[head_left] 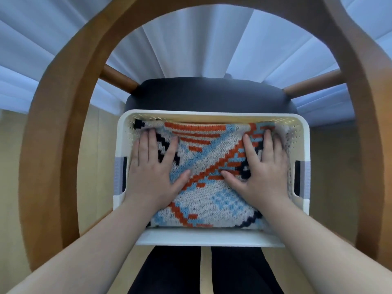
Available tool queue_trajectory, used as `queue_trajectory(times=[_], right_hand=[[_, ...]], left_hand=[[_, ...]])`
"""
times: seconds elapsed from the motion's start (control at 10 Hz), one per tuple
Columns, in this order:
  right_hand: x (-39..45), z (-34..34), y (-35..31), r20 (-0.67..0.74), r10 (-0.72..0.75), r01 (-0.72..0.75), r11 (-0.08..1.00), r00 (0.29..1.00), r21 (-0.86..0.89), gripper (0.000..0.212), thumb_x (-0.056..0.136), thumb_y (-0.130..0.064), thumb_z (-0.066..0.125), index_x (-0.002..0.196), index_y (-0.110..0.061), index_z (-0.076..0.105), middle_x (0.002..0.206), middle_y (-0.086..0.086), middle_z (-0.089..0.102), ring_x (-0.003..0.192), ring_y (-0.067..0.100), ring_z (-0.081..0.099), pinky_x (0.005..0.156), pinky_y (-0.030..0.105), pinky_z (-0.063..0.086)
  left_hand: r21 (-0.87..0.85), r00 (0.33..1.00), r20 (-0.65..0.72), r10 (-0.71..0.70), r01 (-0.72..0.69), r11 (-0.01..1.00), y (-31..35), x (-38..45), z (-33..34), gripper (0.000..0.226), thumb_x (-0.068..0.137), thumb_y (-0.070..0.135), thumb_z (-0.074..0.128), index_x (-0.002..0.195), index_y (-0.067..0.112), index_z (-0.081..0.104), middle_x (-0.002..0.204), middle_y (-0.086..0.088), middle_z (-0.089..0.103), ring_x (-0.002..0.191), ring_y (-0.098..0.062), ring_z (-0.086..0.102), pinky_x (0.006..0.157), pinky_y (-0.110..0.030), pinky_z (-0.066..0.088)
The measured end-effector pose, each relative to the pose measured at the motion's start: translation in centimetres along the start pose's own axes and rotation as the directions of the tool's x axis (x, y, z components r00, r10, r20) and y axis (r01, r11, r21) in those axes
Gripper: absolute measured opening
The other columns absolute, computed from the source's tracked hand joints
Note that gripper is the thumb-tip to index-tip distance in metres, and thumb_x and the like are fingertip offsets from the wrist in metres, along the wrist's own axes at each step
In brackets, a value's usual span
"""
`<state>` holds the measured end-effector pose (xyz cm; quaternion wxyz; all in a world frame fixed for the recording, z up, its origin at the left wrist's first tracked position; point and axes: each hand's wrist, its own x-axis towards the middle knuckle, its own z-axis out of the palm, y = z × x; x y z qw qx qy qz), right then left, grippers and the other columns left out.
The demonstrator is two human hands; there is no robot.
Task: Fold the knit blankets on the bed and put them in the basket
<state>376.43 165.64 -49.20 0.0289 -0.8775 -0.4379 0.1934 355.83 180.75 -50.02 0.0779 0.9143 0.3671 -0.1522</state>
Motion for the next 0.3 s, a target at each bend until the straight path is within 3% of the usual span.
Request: queue_trajectory(times=[0.1,0.2,0.3], right_hand=[[0.9,0.8,-0.1,0.085,0.057,-0.055,0.998,0.995,-0.026,0.099,0.074,-0.086,0.033,0.156,-0.032,0.015,0.162,0.021,0.011,0.148,0.043,0.009,0.118,0.058,0.013],[0.3,-0.8,-0.8,0.138,0.060,-0.059,0.998,0.989,-0.016,0.100,0.075,-0.088,0.032,0.157,-0.036,0.006,0.165,0.013,0.003,0.150,0.036,0.000,0.121,0.052,0.007],[-0.8,-6.1,-1.8,0.073,0.013,-0.029,0.975,0.997,0.218,0.082,0.083,-0.074,0.049,0.152,-0.032,0.034,0.158,0.005,0.033,0.147,0.025,0.024,0.120,0.049,0.023]], left_hand=[[0.006,0.996,0.079,-0.030,0.030,1.000,-0.1,0.8,0.3,0.086,0.090,0.077,0.013,0.160,0.028,-0.003,0.163,-0.028,0.004,0.152,-0.041,0.000,0.124,-0.050,-0.002],[0.006,0.985,0.165,-0.052,0.052,0.999,0.1,0.5,-1.3,0.087,0.089,0.078,0.013,0.157,0.031,-0.015,0.165,-0.023,-0.008,0.153,-0.036,-0.010,0.123,-0.047,-0.007],[-0.374,0.974,0.206,-0.098,0.171,0.912,0.3,-0.3,-6.5,0.075,0.094,0.065,0.042,0.157,0.028,0.022,0.163,-0.009,0.025,0.150,-0.026,0.023,0.120,-0.044,0.020]])
